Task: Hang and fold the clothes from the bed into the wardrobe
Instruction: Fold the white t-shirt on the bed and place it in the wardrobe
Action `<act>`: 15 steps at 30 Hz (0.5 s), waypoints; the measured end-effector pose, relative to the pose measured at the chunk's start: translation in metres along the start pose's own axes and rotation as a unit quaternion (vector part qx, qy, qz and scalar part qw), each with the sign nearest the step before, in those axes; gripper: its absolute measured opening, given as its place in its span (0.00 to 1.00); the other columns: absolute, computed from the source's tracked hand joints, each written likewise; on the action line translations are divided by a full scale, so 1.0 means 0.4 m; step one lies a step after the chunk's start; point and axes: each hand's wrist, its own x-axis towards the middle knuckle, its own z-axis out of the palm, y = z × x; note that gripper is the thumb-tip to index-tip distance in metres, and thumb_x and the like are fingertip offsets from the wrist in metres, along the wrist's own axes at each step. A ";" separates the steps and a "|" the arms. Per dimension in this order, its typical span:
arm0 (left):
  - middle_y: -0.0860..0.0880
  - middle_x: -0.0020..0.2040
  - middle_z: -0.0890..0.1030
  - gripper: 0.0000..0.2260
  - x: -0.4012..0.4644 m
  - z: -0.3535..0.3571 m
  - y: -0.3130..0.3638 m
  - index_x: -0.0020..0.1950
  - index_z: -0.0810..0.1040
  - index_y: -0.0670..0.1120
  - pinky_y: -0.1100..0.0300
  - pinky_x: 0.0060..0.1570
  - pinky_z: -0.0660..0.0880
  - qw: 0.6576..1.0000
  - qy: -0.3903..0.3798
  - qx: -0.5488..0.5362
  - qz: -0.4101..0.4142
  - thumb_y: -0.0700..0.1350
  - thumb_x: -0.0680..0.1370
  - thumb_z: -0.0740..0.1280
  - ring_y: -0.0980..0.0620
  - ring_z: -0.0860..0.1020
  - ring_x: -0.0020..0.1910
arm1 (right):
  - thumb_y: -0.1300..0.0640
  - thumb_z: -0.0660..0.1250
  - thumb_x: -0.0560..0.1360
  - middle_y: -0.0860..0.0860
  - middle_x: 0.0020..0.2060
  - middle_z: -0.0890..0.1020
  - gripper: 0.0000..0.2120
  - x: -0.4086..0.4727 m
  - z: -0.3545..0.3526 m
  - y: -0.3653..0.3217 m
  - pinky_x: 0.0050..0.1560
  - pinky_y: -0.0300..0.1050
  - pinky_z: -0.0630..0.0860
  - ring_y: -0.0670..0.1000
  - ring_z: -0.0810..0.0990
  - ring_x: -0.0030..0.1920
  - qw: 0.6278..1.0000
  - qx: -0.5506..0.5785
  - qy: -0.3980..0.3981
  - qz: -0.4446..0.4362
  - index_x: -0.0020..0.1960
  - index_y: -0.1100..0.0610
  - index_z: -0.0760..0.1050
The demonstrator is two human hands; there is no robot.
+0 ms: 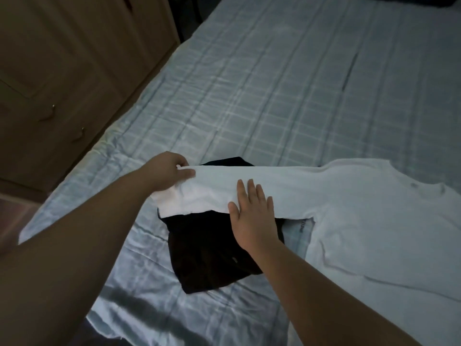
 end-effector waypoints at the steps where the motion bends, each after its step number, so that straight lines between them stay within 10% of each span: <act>1: 0.45 0.46 0.83 0.14 0.004 0.013 -0.023 0.48 0.82 0.46 0.55 0.42 0.73 1.000 -0.001 -0.022 -0.009 0.57 0.77 0.70 0.45 0.81 0.48 | 0.40 0.35 0.80 0.52 0.81 0.41 0.31 0.007 0.009 -0.004 0.79 0.59 0.44 0.54 0.40 0.80 1.000 0.002 0.000 0.003 0.80 0.49 0.36; 9: 0.41 0.55 0.83 0.15 -0.063 0.019 -0.066 0.61 0.79 0.57 0.46 0.50 0.79 0.922 -0.086 -0.378 -0.014 0.44 0.76 0.73 0.42 0.83 0.50 | 0.42 0.38 0.82 0.52 0.81 0.44 0.30 0.003 0.018 -0.011 0.79 0.60 0.46 0.53 0.42 0.80 0.999 0.013 0.030 0.006 0.81 0.49 0.38; 15: 0.41 0.53 0.82 0.11 -0.126 -0.011 0.119 0.60 0.79 0.44 0.51 0.47 0.80 0.890 -0.126 -0.427 0.099 0.35 0.79 0.67 0.42 0.82 0.51 | 0.57 0.49 0.76 0.48 0.81 0.50 0.34 -0.082 -0.087 -0.014 0.79 0.56 0.52 0.46 0.46 0.80 0.967 0.202 0.130 -0.086 0.81 0.51 0.44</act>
